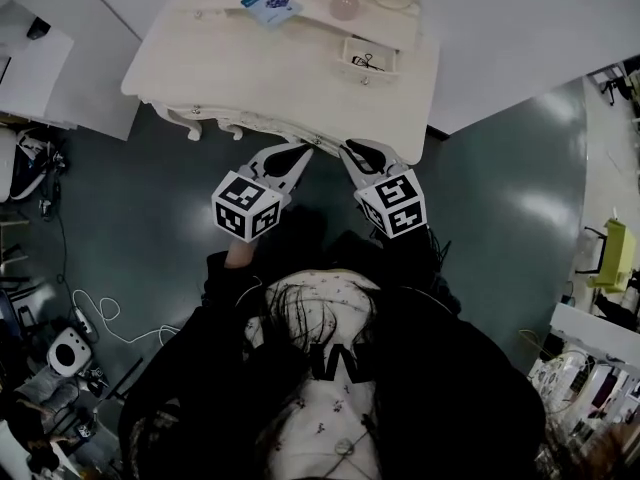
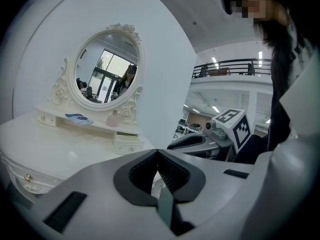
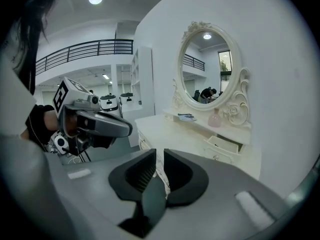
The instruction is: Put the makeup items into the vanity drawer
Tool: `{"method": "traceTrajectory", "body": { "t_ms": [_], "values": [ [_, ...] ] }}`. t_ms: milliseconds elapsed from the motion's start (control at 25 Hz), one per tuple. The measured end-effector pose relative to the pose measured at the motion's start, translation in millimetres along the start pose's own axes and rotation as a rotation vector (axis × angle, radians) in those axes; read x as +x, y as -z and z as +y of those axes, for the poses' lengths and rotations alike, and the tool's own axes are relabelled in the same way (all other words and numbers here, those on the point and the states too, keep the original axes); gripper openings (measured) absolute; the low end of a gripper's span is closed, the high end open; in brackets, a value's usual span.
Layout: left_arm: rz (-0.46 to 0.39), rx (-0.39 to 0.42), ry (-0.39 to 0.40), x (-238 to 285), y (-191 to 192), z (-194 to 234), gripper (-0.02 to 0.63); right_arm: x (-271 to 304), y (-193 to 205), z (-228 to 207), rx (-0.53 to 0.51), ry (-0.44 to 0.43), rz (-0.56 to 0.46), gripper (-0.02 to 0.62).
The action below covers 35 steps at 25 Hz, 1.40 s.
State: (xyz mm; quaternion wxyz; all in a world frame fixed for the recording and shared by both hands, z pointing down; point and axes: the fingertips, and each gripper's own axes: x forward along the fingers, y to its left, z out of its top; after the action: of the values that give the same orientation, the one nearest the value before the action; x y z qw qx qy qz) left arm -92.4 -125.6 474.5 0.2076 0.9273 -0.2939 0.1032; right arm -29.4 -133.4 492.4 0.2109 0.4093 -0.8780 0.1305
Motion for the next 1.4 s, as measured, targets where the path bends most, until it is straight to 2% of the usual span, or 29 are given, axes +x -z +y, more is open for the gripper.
{"method": "traceTrajectory", "body": {
  "t_ms": [200, 400, 680, 1000, 1400],
  "values": [
    [-0.017, -0.009, -0.050, 3.9, -0.2, -18.7, 0.000, -24.5, 8.1, 2.2, -0.021, -0.039, -0.013, 0.058],
    [-0.025, -0.007, -0.067, 18.8, 7.6, -68.7, -0.002, -70.2, 26.6, -3.7, -0.008, -0.063, -0.039, 0.057],
    [-0.010, -0.021, -0.104, 24.7, 39.8, -140.1, 0.000, -127.1, 61.4, 2.2, 0.003, -0.105, -0.062, 0.057],
    [-0.111, 0.009, -0.154, 15.0, 44.1, -200.2, 0.000, -175.7, 84.1, 17.3, -0.028, -0.173, -0.091, 0.057],
    [-0.139, 0.022, -0.185, 4.0, 52.5, -227.3, 0.000, -204.8, 90.3, 44.1, -0.090, -0.253, -0.126, 0.057]
  ]
}}
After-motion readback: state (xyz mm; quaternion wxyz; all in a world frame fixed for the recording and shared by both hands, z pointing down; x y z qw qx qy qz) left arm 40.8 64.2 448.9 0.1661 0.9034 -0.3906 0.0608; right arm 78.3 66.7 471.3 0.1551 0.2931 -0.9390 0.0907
